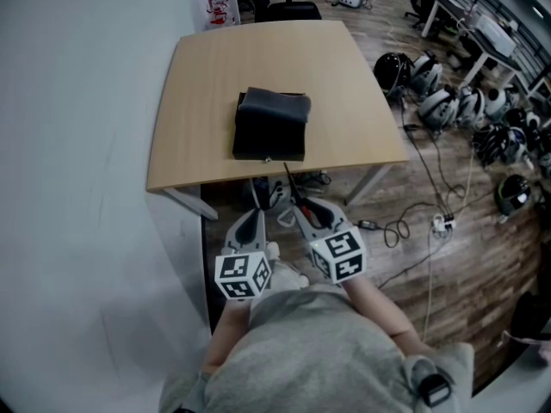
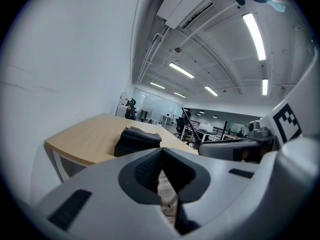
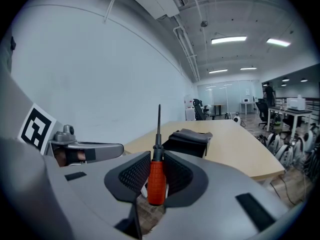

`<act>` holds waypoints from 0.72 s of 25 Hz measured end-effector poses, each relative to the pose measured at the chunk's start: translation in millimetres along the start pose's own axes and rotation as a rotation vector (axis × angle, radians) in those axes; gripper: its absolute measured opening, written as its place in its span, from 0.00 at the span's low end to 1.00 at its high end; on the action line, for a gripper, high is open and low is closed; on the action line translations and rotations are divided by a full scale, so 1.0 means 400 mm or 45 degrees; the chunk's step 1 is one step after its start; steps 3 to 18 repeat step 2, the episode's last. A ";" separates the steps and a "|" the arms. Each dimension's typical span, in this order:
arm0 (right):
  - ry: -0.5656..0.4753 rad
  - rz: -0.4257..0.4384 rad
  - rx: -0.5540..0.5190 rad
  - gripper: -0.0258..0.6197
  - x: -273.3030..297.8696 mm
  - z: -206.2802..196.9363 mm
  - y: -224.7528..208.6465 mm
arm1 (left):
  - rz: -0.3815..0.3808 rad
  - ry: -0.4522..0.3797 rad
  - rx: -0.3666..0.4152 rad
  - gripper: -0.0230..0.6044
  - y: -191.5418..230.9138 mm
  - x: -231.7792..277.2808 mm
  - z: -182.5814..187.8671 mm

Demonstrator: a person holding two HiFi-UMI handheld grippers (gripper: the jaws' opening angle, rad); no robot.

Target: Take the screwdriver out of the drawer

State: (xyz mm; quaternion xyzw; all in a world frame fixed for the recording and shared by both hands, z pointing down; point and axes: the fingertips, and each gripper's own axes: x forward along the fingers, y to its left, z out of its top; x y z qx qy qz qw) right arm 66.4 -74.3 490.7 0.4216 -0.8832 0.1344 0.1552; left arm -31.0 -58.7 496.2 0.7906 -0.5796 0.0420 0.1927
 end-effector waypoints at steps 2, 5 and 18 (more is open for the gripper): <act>-0.004 -0.002 0.001 0.17 0.003 0.003 -0.003 | 0.000 -0.003 0.002 0.04 0.001 0.003 0.005; -0.004 -0.002 0.001 0.17 0.003 0.003 -0.003 | 0.000 -0.003 0.002 0.04 0.001 0.003 0.005; -0.004 -0.002 0.001 0.17 0.003 0.003 -0.003 | 0.000 -0.003 0.002 0.04 0.001 0.003 0.005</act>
